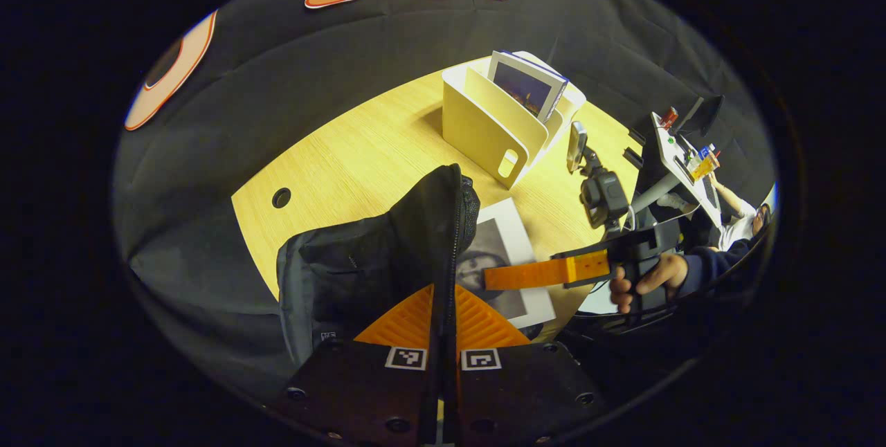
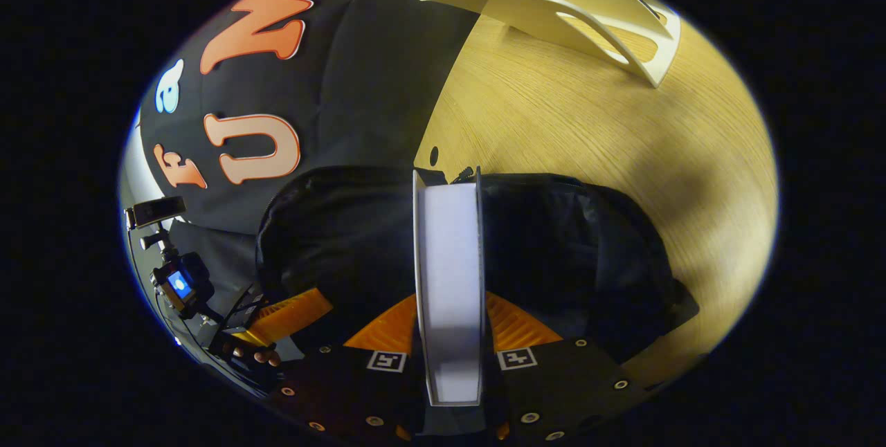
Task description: Open the schoolbag, grab two books from the bookshelf and put them into the schoolbag.
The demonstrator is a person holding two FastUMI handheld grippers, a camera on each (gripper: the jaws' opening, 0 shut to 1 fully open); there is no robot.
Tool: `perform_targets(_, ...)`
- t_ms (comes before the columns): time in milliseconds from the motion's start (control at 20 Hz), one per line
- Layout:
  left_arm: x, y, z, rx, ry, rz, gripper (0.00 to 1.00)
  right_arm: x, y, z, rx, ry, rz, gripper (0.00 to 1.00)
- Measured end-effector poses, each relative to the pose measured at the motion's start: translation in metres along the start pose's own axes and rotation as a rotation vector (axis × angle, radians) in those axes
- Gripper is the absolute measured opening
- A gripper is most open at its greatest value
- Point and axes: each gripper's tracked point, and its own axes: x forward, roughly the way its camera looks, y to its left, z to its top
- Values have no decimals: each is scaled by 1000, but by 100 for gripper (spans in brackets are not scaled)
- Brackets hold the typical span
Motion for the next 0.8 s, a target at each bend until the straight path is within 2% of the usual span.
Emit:
perform_targets(200, -1, -3, -1, 6, -5, -24, 4, 26, -2, -6, 14, -28, 16, 33)
perform_targets(250, 0, -4, 0, 7, -4, -31, 4, 31, -4, -9, 9, -26, 18, 43)
perform_targets(300, 3, -4, -1, 10, -5, -37, 5, 36, -4, -11, 8, -25, 21, 34)
perform_targets(350, 1, -4, -3, 10, -6, -42, 4, 40, -3, -10, 15, -26, 24, 33)
perform_targets(400, 2, -4, -3, 9, -9, -48, 4, 43, -3, -13, 15, -15, 19, 24)
perform_targets(450, 1, -3, -4, 7, -12, -51, 4, 43, -5, -13, 15, -16, 4, 35)
perform_targets(500, 1, -2, -4, 5, -15, -53, 4, 41, -13, -14, 3, -7, -39, 37)
perform_targets(550, 0, -1, -6, 5, -15, -55, 4, 41, -22, -19, -11, 5, -77, 25)
perform_targets(600, 0, 0, -7, 7, -18, -54, 4, 39, -28, -20, -30, 17, -113, 46)
perform_targets(650, -1, -1, -6, 14, -19, -55, 4, 32, -32, -21, -57, 32, -148, 78)
perform_targets(800, -1, 1, -7, 12, -20, -45, 4, 8, -48, -19, -158, 53, -239, 93)
